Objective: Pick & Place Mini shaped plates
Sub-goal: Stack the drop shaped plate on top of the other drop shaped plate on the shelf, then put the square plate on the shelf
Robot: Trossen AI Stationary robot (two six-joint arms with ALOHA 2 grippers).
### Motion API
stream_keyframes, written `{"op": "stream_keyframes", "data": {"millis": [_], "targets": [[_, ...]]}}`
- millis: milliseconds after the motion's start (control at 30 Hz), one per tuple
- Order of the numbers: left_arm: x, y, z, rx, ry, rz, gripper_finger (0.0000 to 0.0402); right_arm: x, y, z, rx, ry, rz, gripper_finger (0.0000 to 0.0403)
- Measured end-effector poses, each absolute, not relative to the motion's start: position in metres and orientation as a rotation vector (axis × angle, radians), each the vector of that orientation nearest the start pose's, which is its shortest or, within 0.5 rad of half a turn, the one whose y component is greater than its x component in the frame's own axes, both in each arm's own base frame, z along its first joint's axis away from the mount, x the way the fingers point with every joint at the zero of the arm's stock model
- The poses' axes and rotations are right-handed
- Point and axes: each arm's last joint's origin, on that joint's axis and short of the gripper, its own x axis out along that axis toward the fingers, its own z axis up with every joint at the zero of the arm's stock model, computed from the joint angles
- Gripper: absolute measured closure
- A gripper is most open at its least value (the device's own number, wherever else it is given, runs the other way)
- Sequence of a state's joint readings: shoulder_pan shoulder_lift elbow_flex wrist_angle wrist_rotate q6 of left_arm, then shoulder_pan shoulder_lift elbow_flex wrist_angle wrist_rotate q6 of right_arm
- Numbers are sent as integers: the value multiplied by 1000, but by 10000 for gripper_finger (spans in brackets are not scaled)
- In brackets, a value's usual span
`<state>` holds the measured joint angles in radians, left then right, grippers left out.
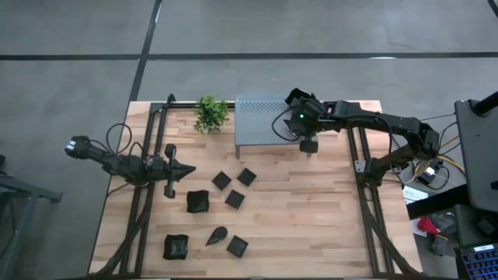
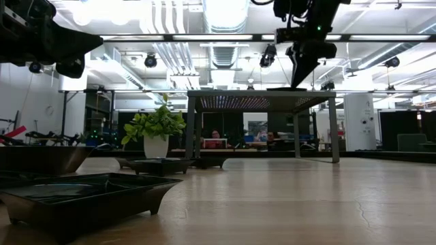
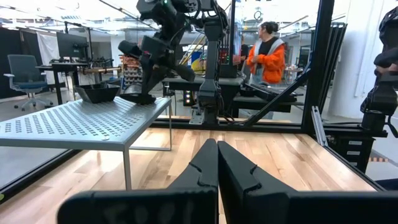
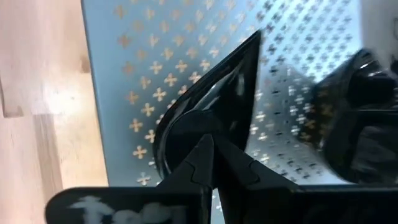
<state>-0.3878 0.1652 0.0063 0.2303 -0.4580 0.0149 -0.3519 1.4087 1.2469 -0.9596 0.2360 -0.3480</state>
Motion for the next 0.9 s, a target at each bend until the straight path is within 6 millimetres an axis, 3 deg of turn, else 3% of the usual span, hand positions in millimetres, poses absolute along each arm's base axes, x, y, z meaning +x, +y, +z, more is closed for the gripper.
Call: {"op": "stream_keyframes", "data": {"millis": [300, 633, 900], "targets": [[102, -28, 174, -14, -65, 71, 401, 258, -88, 316, -167, 1115, -324, 394], [102, -28, 174, -15, -64, 70, 401, 277, -39, 316, -186, 1023, -183, 394], [102, -28, 174, -15, -65, 71, 401, 290, 11, 324, -252, 867, -41, 394]]}}
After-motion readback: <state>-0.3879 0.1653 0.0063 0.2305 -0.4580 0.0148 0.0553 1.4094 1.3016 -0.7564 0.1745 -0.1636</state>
